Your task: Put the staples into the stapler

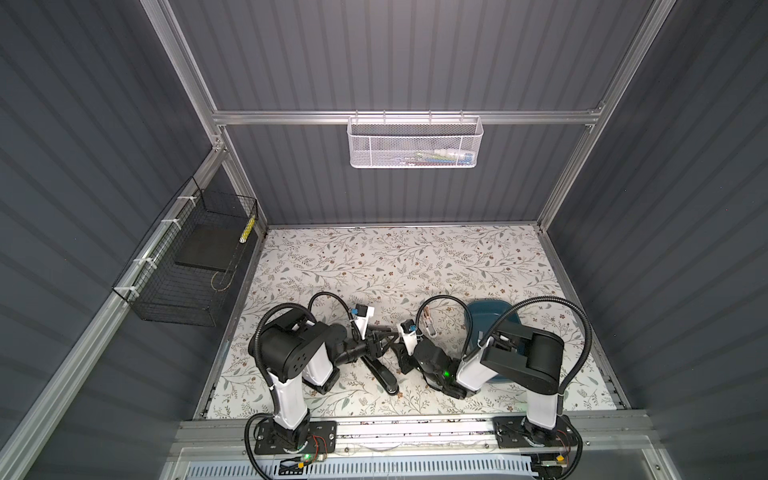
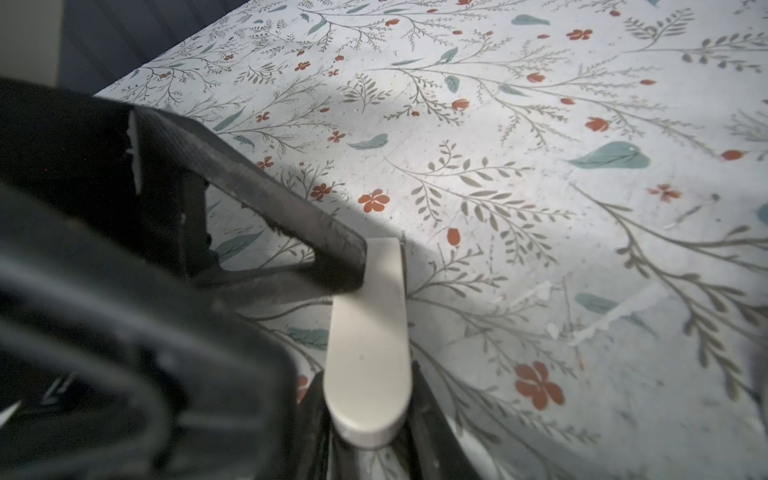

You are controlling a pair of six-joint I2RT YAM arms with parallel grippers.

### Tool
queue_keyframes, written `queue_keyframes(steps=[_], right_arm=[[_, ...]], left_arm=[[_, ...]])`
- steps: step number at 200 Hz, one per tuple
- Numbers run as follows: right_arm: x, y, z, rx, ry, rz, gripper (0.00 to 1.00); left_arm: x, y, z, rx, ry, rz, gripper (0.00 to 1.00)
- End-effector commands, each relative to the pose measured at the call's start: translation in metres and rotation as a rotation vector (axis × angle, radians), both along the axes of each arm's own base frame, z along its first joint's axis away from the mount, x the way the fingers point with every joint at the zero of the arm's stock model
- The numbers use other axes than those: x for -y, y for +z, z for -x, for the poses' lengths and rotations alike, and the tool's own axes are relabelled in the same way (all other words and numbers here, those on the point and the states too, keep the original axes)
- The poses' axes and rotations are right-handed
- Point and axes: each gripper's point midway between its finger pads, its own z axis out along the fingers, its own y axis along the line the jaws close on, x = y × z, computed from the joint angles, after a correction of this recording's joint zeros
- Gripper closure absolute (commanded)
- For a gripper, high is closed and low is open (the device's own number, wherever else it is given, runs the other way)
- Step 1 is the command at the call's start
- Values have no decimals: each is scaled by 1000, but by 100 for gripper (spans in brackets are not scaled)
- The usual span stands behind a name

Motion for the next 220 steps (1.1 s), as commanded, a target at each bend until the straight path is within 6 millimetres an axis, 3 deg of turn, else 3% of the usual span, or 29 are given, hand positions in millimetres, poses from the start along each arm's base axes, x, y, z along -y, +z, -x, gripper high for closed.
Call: queue_keyframes(steps=[1, 19, 50, 84, 114, 148, 220], right_arm=[[12, 2, 9, -14, -1, 13, 64], [21, 13, 11, 6, -10, 0, 57], [31, 33, 16, 36, -10, -18, 56], [31, 53, 19, 61, -4, -35, 62], [26, 67, 10, 65, -39, -6, 65], [20, 61, -8, 47, -104, 66, 66], [9, 25, -17, -18, -115, 119, 73]], left_arm=[[-4, -12, 1, -47, 26, -31, 48], [-2, -9, -5, -46, 31, -51, 48], [-2, 2, -16, -26, 59, -92, 46], [-4, 22, -26, 7, 89, -145, 46], [-21, 30, -41, 11, 201, -259, 46], [-38, 25, -49, -34, 295, -345, 46], [-36, 13, -42, -70, 266, -361, 46]])
